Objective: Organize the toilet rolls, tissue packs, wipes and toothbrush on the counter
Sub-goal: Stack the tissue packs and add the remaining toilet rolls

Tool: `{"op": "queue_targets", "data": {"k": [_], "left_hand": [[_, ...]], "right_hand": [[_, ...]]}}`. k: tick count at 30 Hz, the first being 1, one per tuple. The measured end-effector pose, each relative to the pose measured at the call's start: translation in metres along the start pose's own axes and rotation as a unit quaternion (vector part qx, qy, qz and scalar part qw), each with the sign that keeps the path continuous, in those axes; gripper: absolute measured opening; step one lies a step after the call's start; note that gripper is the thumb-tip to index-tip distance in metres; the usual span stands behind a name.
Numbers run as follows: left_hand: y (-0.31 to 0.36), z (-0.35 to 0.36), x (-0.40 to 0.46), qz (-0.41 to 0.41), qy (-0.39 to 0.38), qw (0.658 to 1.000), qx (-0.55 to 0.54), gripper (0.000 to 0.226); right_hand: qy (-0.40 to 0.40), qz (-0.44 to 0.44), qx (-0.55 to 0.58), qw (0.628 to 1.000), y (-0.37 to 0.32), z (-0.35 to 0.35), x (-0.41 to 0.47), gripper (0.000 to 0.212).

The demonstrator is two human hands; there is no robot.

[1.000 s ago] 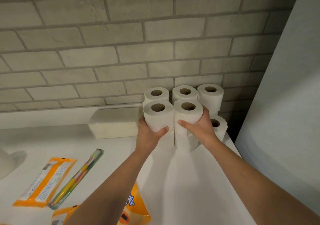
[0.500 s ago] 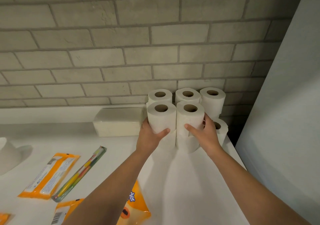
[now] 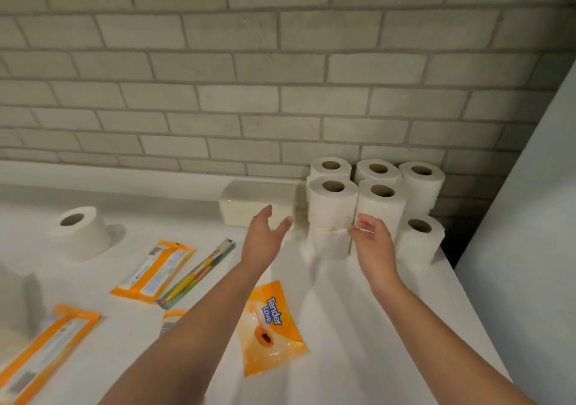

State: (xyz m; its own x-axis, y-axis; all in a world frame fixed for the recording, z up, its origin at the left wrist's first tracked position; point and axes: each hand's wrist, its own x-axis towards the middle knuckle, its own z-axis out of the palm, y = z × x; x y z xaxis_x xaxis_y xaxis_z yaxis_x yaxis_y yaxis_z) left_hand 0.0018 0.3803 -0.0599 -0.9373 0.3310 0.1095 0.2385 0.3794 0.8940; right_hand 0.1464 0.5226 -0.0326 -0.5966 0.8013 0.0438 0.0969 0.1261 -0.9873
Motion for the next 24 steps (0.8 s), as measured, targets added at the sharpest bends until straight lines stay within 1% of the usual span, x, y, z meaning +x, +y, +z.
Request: {"op": "queue_targets", "data": {"k": [4, 8, 10, 13, 17, 19, 21, 24], "left_hand": [[-0.018, -0.048, 0.000, -0.014, 0.028, 1.000, 0.001, 0.066], [-0.041, -0.097, 0.000, -0.028, 0.059, 0.998, 0.010, 0.061], [-0.049, -0.116, 0.000, -0.035, 0.076, 0.996, 0.020, 0.061], [-0.072, -0.161, 0.005, -0.071, 0.101, 0.992, 0.013, 0.065], [-0.102, -0.215, 0.015, -0.118, 0.145, 0.982, -0.002, 0.072], [-0.121, -0.243, 0.022, -0.158, 0.181, 0.970, -0.031, 0.076], [-0.140, -0.267, 0.028, -0.198, 0.219, 0.953, -0.073, 0.085], [-0.167, -0.296, 0.036, -0.243, 0.253, 0.933, -0.080, 0.091]], "right_hand": [[-0.114, -0.010, -0.016, 0.993, -0.018, 0.053, -0.018, 0.039], [-0.211, -0.012, -0.052, 0.976, -0.036, 0.111, -0.030, 0.044], [-0.233, -0.017, -0.069, 0.970, -0.039, 0.134, -0.032, 0.044], [-0.274, -0.021, -0.088, 0.958, -0.045, 0.183, -0.042, 0.045], [-0.305, -0.007, -0.098, 0.947, -0.048, 0.238, -0.056, 0.047], [-0.323, 0.005, -0.104, 0.941, -0.049, 0.268, -0.064, 0.047], [-0.339, 0.012, -0.110, 0.934, -0.048, 0.295, -0.070, 0.047], [-0.358, 0.024, -0.109, 0.927, -0.049, 0.336, -0.077, 0.048]]}}
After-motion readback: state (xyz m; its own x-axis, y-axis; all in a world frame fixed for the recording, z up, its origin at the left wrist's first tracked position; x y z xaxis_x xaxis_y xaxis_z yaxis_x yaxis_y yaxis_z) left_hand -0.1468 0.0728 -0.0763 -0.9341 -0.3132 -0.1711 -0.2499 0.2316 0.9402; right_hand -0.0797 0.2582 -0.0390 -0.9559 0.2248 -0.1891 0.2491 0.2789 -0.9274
